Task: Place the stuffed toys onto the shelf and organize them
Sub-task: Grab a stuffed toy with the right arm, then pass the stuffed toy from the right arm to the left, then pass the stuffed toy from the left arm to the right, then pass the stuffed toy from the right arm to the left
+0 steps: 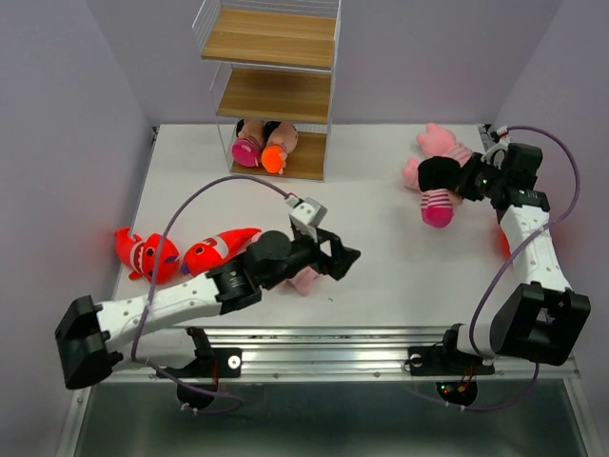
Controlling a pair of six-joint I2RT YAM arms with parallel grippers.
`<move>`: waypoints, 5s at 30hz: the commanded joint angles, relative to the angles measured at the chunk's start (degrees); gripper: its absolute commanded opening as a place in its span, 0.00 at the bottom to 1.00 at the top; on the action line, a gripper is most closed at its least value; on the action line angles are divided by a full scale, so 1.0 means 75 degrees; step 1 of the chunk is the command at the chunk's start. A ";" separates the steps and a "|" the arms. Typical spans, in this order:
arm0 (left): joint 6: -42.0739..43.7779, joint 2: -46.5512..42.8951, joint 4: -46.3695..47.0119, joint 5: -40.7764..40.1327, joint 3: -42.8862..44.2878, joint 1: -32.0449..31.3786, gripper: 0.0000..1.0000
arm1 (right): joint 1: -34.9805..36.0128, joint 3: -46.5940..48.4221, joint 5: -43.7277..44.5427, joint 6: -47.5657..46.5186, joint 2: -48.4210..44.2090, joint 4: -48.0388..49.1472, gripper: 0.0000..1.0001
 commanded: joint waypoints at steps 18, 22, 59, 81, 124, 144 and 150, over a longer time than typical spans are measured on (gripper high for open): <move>0.1244 0.5990 0.0112 -0.2535 0.5486 -0.1740 0.97 | 0.0167 -0.1747 -0.1712 0.3716 -0.1670 -0.0011 0.02; 0.1279 0.6505 -0.0228 -0.2816 0.5932 -0.1740 0.96 | 0.0167 -0.1887 -0.1970 0.3845 -0.1810 -0.0058 0.02; -0.0186 0.1552 0.1869 0.1845 -0.0147 -0.0345 0.00 | 0.0167 -0.2122 -0.6619 -0.4416 -0.3638 -0.1251 1.00; -0.0572 0.0459 0.2454 0.3686 -0.0970 -0.0064 0.00 | 0.1584 -0.1231 -0.6962 -1.1451 -0.2783 -0.6517 1.00; 0.2379 0.0000 -0.1120 -0.1315 0.0096 -0.1341 0.86 | 0.1913 -0.1971 -0.4197 -0.4275 -0.2750 -0.1440 0.01; 0.2498 0.2217 -0.0756 -0.1106 0.1398 -0.1376 0.60 | 0.2288 -0.2204 -0.4244 -0.4428 -0.2912 -0.1453 0.01; 0.2217 0.2323 -0.0523 -0.1083 0.1281 -0.1353 0.10 | 0.2288 -0.2204 -0.4373 -0.4428 -0.2889 -0.1441 0.01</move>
